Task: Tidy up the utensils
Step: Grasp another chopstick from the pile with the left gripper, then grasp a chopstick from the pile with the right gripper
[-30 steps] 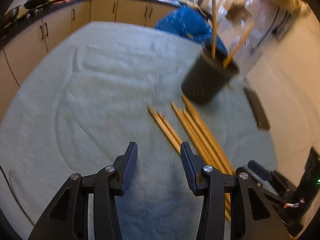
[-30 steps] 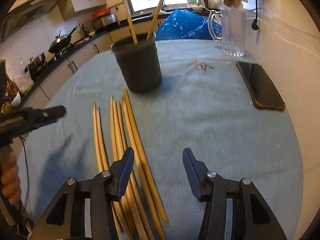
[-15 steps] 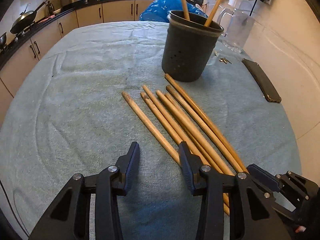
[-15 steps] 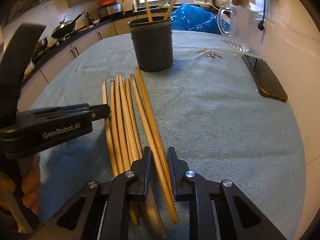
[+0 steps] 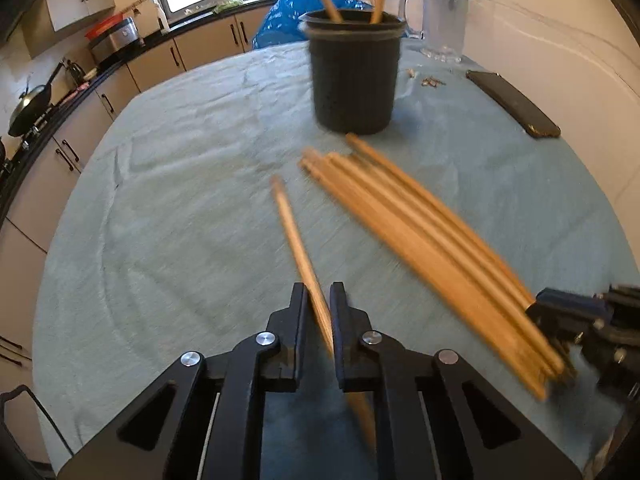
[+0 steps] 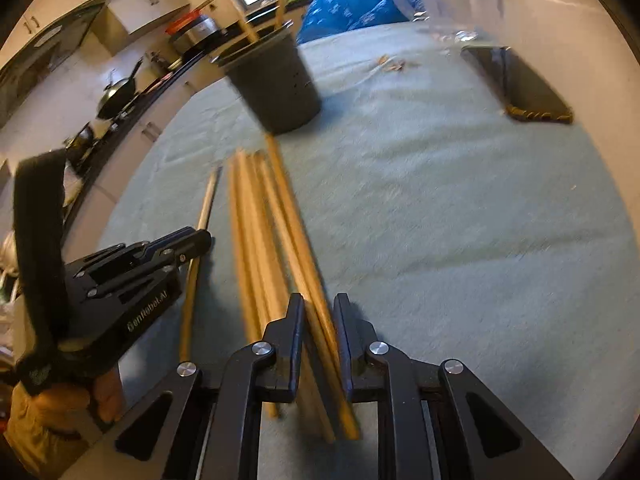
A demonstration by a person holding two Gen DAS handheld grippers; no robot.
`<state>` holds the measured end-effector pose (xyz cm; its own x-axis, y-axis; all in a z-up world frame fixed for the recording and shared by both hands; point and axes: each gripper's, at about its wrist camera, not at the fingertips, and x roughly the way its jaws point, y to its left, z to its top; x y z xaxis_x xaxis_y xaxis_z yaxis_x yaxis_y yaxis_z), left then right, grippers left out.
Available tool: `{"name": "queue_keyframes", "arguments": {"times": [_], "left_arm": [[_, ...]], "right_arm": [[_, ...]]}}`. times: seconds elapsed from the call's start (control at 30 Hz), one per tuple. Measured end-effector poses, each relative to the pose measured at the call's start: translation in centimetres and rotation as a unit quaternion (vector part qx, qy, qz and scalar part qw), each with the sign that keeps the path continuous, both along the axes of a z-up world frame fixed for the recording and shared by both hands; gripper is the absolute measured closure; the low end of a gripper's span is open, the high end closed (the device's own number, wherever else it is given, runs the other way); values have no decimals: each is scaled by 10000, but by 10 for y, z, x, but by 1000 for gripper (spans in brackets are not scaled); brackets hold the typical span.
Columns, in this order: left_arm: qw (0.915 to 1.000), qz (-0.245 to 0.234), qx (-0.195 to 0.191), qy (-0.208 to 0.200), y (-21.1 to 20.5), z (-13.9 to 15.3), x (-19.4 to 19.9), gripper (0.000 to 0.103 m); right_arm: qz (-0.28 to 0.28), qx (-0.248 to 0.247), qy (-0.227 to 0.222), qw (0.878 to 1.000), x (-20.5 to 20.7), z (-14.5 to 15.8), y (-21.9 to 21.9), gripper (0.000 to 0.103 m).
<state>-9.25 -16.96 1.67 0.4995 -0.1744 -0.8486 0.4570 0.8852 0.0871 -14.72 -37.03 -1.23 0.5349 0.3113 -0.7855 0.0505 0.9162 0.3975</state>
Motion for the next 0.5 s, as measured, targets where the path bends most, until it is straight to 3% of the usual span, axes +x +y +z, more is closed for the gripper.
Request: {"name": "queue_keyframes", "arguments": {"times": [0.1, 0.2, 0.37, 0.47, 0.5], "left_arm": [[10000, -3, 48, 86, 29, 2, -1, 92], [9997, 124, -12, 218, 56, 5, 1, 92], [9973, 367, -495, 410, 82, 12, 8, 92], [9959, 520, -627, 397, 85, 13, 13, 91], [9954, 566, -658, 399, 85, 12, 14, 90]], "right_arm": [[329, -163, 38, 9993, -3, 4, 11, 76], [85, -512, -130, 9986, -2, 13, 6, 58], [172, -543, -263, 9980, 23, 17, 9, 59], [246, -616, -274, 9974, 45, 11, 13, 76], [244, -632, -265, 9974, 54, 10, 13, 76]]}}
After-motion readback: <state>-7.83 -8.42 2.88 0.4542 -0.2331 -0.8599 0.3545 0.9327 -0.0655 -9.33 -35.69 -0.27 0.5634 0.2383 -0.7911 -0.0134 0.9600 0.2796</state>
